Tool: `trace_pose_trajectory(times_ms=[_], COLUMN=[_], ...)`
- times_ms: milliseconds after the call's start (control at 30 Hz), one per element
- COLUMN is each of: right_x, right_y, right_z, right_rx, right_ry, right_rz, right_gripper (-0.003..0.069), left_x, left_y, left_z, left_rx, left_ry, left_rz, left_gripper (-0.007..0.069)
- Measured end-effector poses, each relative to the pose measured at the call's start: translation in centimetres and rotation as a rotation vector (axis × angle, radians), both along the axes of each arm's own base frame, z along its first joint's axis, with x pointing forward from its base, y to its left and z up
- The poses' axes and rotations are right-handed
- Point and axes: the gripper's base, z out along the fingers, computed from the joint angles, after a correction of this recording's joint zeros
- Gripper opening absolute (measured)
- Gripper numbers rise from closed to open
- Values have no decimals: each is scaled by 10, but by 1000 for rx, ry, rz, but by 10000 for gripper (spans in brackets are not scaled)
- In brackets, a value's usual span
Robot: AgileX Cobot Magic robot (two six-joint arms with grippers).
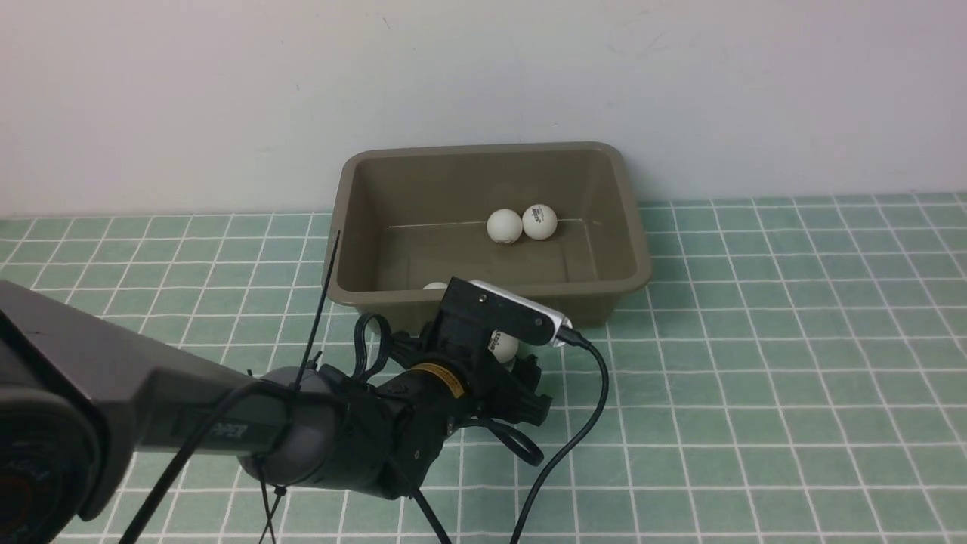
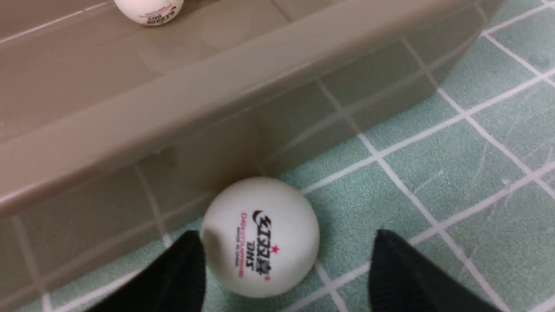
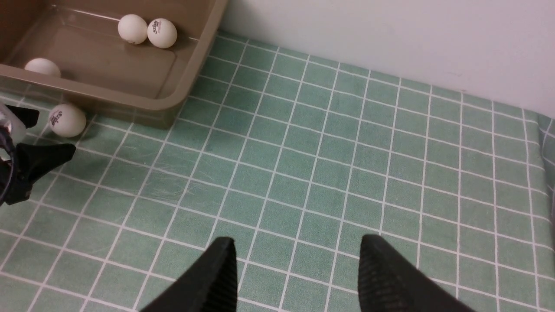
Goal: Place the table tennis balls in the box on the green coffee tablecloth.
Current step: 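Reach for and grasp a ping pong ball on the table beside the basket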
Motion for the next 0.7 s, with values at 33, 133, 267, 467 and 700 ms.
trace_pose_trajectory(times_ms=[33, 133, 267, 467, 700], right_x=[0, 0, 0, 0, 0], right_y=[0, 0, 0, 0, -1], right_z=[0, 0, 0, 0, 0], right_rx=[0, 0, 0, 0, -11], right_ry=[0, 0, 0, 0, -3], right_rz=[0, 0, 0, 0, -4], right_gripper=[356, 356, 356, 356, 356], left_x=[0, 0, 0, 0, -3], left_y=[0, 0, 0, 0, 0], left_z=[0, -2, -2, -1, 9], left_rx=[1, 4, 7, 10, 8], left_ry=[0, 3, 2, -6, 19], left_rz=[-1, -2, -4, -9, -24], left_gripper=[448, 332, 224, 29, -4])
